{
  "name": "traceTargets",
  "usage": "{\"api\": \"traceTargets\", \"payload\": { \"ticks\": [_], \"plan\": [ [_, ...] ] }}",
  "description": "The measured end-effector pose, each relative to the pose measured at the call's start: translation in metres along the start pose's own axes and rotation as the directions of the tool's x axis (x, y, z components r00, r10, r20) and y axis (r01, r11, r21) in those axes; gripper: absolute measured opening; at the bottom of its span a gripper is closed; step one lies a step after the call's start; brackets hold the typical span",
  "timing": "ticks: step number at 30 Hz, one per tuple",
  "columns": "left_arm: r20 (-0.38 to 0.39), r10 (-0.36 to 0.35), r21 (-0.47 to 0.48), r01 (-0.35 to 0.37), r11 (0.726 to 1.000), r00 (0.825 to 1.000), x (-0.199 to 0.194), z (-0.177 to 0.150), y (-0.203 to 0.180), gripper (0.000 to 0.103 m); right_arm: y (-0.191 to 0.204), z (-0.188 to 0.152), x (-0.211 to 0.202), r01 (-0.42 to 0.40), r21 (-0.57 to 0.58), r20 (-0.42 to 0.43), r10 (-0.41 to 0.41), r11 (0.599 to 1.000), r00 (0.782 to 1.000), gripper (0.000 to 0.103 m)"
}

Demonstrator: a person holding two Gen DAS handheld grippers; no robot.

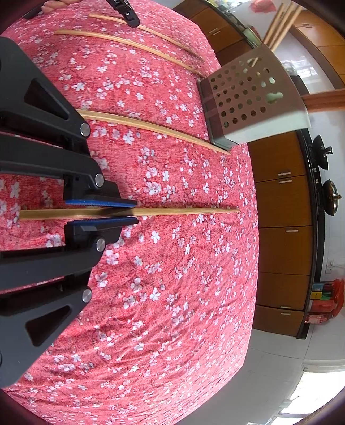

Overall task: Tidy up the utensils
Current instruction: 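Hold the grasped chopsticks in both tools just above the cloth, then raise the left tool's chopstick upright over the holder while the right tool does the same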

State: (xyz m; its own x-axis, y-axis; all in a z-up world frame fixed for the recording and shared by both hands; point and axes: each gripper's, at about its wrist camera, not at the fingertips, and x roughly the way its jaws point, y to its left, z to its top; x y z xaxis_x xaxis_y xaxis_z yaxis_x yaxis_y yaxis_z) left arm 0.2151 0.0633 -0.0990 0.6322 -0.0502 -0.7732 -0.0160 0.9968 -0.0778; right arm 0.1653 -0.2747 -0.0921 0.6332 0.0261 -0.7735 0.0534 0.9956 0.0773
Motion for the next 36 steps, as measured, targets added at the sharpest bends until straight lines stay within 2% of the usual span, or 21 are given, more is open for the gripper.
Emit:
{"api": "traceTargets", "payload": {
  "ticks": [13, 16, 22, 27, 32, 36],
  "plan": [
    [-0.002, 0.010, 0.016, -0.010, 1.000, 1.000, -0.005, -0.005, -0.003, 0.008, 0.000, -0.003, -0.004, -0.017, 0.002, 0.001, 0.017, 1.000, 1.000, 0.008],
    [0.006, 0.006, 0.023, -0.006, 1.000, 1.000, -0.012, -0.002, -0.003, 0.008, -0.005, 0.001, -0.019, -0.038, 0.019, 0.052, 0.037, 0.999, 0.998, 0.008],
    [0.097, -0.027, 0.017, 0.025, 1.000, 0.995, -0.046, 0.011, -0.007, 0.008, -0.011, 0.014, -0.056, -0.061, 0.057, 0.180, 0.050, 0.996, 0.982, 0.008],
    [0.159, -0.057, 0.016, 0.055, 0.998, 0.986, -0.067, 0.019, -0.011, 0.008, -0.018, 0.024, -0.068, -0.066, 0.062, 0.220, 0.051, 0.996, 0.974, 0.008],
    [0.190, -0.064, 0.015, 0.062, 0.998, 0.980, -0.077, 0.026, -0.012, 0.008, -0.019, 0.028, -0.071, -0.068, 0.062, 0.239, 0.051, 0.996, 0.970, 0.008],
    [0.239, -0.077, 0.016, 0.076, 0.997, 0.968, -0.094, 0.038, -0.006, 0.008, -0.021, 0.037, -0.093, -0.104, 0.067, 0.322, 0.077, 0.992, 0.944, 0.007]
  ]
}}
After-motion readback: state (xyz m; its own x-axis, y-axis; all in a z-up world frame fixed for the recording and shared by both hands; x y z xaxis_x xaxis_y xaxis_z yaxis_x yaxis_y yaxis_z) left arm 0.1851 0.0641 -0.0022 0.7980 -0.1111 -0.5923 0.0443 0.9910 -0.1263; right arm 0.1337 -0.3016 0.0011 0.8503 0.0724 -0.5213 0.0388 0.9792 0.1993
